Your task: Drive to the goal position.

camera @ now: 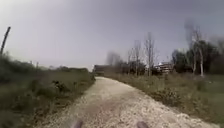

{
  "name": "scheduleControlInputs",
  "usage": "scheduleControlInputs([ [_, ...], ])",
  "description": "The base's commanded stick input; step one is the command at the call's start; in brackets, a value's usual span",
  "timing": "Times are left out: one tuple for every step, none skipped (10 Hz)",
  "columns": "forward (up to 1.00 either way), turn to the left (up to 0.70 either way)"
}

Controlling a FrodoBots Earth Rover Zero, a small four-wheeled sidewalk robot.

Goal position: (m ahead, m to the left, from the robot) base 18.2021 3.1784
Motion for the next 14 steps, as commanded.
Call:
scheduleControlInputs([
  [1.00,0.00],
  [1.00,0.00],
  [1.00,0.00],
  [1.00,0.00],
  [1.00,0.00],
  [1.00,0.00],
  [1.00,0.00],
  [1.00,0.00],
  [1.00,0.00],
  [1.00,0.20],
  [1.00,0.01],
  [1.00,0.00],
  [1.00,0.00],
  [1.00,0.00],
])
